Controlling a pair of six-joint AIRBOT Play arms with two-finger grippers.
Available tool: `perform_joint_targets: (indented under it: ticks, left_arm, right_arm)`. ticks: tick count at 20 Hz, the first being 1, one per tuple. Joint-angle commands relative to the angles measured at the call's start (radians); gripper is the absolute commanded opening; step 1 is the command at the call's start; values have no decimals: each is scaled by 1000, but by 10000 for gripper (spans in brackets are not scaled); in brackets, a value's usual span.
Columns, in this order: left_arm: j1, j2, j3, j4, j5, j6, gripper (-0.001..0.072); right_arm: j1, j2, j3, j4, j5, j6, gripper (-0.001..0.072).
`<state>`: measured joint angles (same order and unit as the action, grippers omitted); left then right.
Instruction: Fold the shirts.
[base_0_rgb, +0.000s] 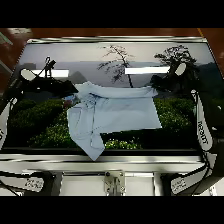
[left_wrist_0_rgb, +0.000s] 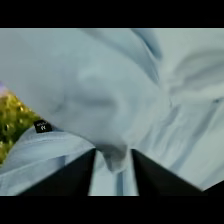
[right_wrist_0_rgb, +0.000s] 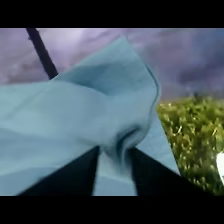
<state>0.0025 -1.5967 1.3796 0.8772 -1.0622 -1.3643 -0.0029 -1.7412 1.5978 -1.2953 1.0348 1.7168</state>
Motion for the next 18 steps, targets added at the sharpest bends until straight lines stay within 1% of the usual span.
perform_joint_targets:
  ticks: [1, 2, 3, 4, 5, 6, 7, 8, 9, 11, 12, 13, 14, 16, 18]
  left_arm:
    - [56, -41, 39, -42, -231, -73, 707]
    - [91, -35, 61, -21, -331, -74, 633]
    - [134, -13, 71, 17, -419, -73, 365]
    - [173, 21, 65, 63, -476, -70, 300]
    - [212, 64, 46, 117, -514, -69, 303]
    - [248, 119, 2, 173, -521, -61, 346]
    - [278, 177, -68, 214, -509, -55, 403]
    - [308, 239, -174, 227, -485, -54, 603]
    - [332, 292, -293, 227, -457, -49, 710]
    - [357, 382, -563, 195, -366, 3, 707]
    - [359, 413, -687, 146, -315, 50, 695]
    - [359, 426, -777, 94, -264, 82, 643]
    - [359, 424, -850, 23, -208, 117, 631]
    - [359, 415, -937, -115, -100, 179, 631]
    - [355, 401, -961, -199, -47, 228, 631]
  right_arm:
    - [-37, 27, 47, 26, 96, -68, 570]
    - [-66, 56, 80, -3, 159, -119, 571]
    - [-101, 89, 108, -66, 243, -160, 571]
    - [-137, 124, 117, -156, 349, -190, 571]
    - [-180, 154, 115, -268, 467, -200, 571]
    - [-226, 171, 108, -341, 565, -216, 571]
    - [-286, 186, 85, -349, 643, -241, 570]
    - [-348, 208, 44, -283, 652, -223, 570]
    - [-408, 235, -21, -179, 626, -213, 571]
    - [-482, 277, -166, -15, 554, -214, 571]
    - [-496, 291, -231, 37, 526, -215, 571]
    - [-497, 299, -286, 69, 500, -219, 571]
    - [-491, 300, -324, 89, 483, -219, 571]
    - [-466, 300, -375, 103, 447, -219, 571]
    - [-437, 300, -390, 98, 424, -237, 571]
